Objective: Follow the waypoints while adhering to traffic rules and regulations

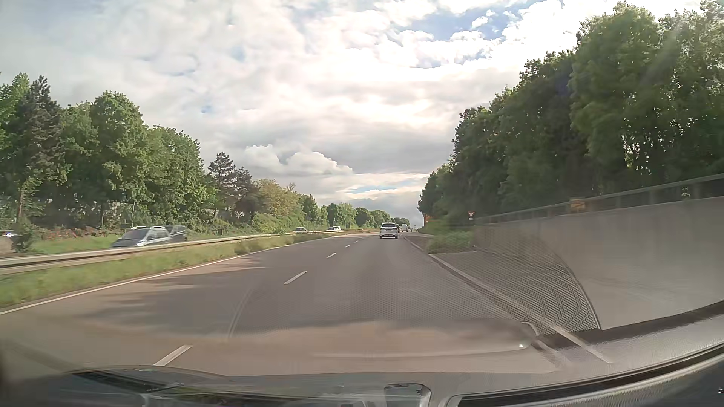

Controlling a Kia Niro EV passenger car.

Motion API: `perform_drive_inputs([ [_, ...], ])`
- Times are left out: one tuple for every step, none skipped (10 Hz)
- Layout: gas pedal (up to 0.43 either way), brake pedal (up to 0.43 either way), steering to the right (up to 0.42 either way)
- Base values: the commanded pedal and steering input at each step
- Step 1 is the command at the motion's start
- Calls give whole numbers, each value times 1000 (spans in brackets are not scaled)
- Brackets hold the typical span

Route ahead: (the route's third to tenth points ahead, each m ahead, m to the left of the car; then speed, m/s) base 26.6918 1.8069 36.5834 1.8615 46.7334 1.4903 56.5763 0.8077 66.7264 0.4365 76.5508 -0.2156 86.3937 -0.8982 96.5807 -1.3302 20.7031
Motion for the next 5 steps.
perform_drive_inputs([
  [177, 0, 4],
  [177, 0, 4],
  [177, 0, 4],
  [177, 0, 5],
  [177, 0, 5],
])
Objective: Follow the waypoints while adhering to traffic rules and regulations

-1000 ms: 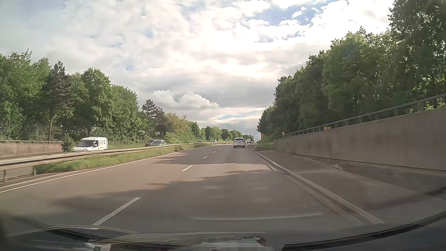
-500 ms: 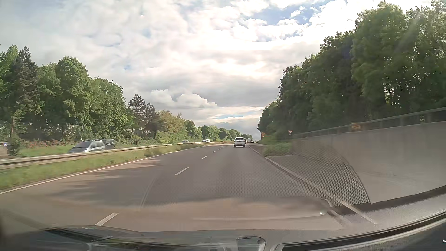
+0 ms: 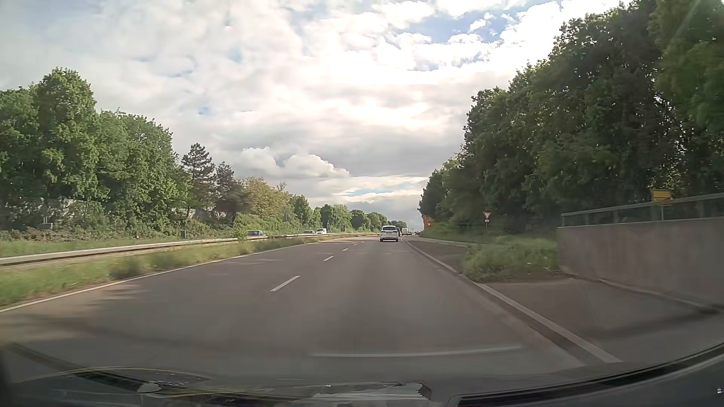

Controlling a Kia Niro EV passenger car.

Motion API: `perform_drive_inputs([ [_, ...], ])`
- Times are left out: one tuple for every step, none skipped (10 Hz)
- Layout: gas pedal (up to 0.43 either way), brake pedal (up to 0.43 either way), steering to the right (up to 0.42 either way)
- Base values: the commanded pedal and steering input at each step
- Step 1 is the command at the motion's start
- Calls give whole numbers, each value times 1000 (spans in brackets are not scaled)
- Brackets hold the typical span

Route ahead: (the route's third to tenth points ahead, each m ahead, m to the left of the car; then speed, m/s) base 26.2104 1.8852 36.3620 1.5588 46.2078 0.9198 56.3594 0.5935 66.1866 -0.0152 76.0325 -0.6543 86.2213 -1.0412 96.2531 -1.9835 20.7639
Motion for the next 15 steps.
perform_drive_inputs([
  [177, 0, 5],
  [177, 0, 5],
  [177, 0, 5],
  [177, 0, 5],
  [177, 0, 6],
  [177, 0, 6],
  [177, 0, 6],
  [177, 0, 6],
  [177, 0, 6],
  [177, 0, 6],
  [177, 0, 6],
  [177, 0, 6],
  [177, 0, 6],
  [177, 0, 6],
  [177, 0, 6],
])
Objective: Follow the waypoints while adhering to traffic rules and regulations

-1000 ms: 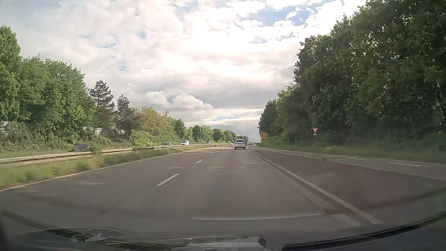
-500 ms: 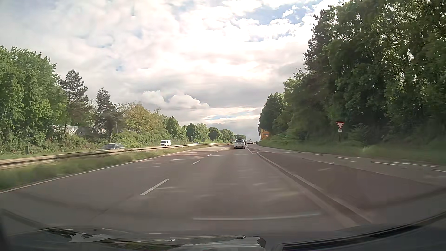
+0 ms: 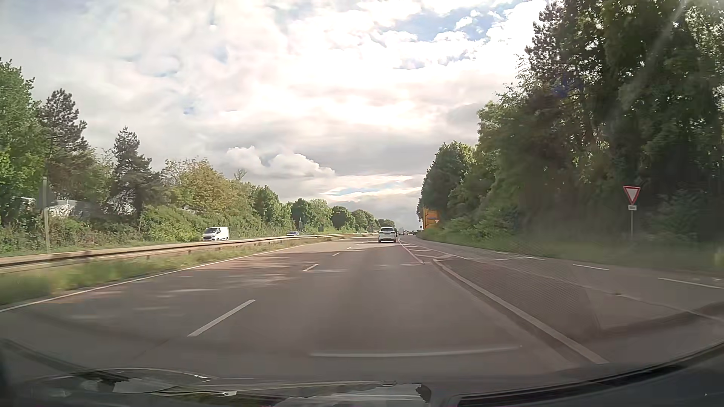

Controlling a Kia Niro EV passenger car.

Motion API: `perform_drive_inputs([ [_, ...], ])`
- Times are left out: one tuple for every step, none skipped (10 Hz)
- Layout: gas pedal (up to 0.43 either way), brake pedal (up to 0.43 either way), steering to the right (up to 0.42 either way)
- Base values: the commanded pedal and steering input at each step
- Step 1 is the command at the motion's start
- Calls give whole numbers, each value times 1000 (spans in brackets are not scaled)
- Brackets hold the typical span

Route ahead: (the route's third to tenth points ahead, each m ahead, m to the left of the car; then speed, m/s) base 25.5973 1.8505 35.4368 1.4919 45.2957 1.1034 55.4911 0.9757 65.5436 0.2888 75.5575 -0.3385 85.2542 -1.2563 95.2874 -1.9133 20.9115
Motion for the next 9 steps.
perform_drive_inputs([
  [177, 0, 6],
  [177, 0, 5],
  [177, 0, 5],
  [177, 0, 5],
  [177, 0, 5],
  [177, 0, 5],
  [177, 0, 5],
  [177, 0, 5],
  [177, 0, 5],
])
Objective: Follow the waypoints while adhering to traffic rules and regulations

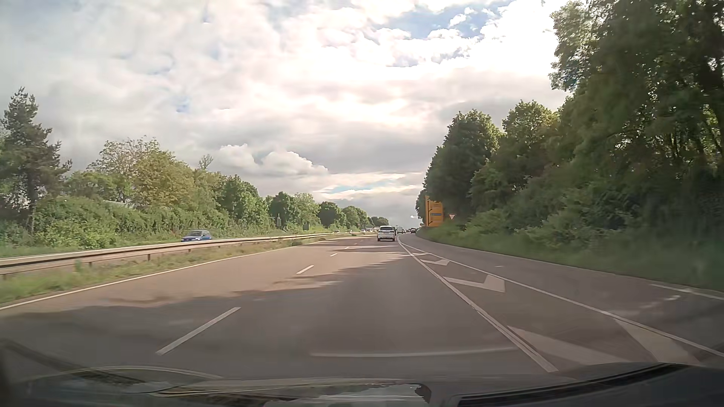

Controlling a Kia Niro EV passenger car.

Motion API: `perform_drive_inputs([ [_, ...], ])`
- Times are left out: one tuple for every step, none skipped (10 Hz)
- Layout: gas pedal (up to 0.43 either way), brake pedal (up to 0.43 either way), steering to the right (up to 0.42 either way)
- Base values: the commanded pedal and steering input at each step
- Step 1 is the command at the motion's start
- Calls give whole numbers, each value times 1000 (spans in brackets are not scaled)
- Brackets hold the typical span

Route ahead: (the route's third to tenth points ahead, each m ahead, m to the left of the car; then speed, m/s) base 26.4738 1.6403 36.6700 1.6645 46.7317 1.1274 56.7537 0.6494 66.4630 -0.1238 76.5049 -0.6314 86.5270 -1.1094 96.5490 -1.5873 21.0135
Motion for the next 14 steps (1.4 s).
perform_drive_inputs([
  [177, 0, 5],
  [177, 0, 5],
  [177, 0, 4],
  [177, 0, 5],
  [177, 0, 5],
  [169, 0, 5],
  [169, 0, 4],
  [169, 0, 4],
  [169, 0, 5],
  [169, 0, 5],
  [169, 0, 5],
  [169, 0, 6],
  [169, 0, 6],
  [169, 0, 7],
])
